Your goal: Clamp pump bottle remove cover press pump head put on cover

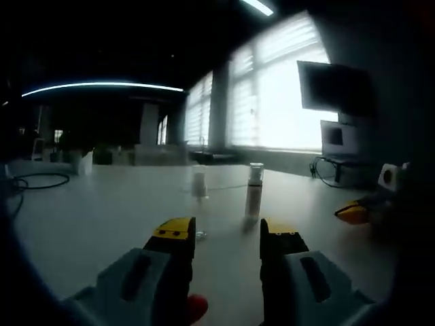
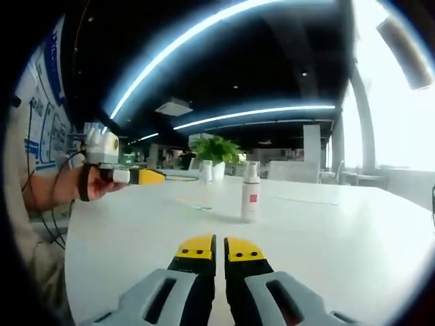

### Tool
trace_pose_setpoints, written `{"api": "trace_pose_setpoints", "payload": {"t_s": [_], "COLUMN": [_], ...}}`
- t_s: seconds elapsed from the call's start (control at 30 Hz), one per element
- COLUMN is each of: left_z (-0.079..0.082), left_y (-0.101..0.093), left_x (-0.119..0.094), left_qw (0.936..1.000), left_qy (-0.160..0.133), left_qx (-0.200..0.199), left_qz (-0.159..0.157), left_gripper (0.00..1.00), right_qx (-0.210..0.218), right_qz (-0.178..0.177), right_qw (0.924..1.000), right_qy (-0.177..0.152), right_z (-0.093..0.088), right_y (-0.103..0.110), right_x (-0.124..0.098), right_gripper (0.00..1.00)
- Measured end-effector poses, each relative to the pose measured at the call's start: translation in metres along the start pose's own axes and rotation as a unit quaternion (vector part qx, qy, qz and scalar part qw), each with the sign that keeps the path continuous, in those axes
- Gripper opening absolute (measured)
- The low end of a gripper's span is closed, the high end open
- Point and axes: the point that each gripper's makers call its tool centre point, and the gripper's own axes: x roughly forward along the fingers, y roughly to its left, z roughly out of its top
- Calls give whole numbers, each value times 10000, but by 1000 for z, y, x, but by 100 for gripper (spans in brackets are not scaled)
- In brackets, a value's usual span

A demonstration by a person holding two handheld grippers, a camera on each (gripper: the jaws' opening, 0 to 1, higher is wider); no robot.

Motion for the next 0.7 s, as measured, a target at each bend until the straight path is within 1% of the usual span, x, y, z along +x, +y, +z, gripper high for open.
{"api": "trace_pose_setpoints", "payload": {"t_s": [0.2,0.33,0.47,0.57,0.67,0.7], "left_z": [0,-9,-18,-26,-31,-34], "left_y": [0,2,4,6,9,12], "left_x": [-12,-17,-20,-20,-19,-19], "left_qw": [10000,9994,9992,9965,9975,9984], "left_qy": [-22,68,173,289,259,269], "left_qx": [75,329,350,777,661,495], "left_qz": [25,62,52,41,34,108], "left_gripper": [28,27,26,25,23,23], "right_qx": [16,9,-10,7,-49,-76], "right_qz": [10,-1,-6,-24,-10,9], "right_qw": [10000,10000,10000,10000,10000,10000], "right_qy": [-37,-23,-7,-4,16,22], "right_z": [1,1,1,0,0,0], "right_y": [1,2,2,1,4,4], "right_x": [-1,-1,0,0,0,0], "right_gripper": [0,0,0,0,0,0]}}
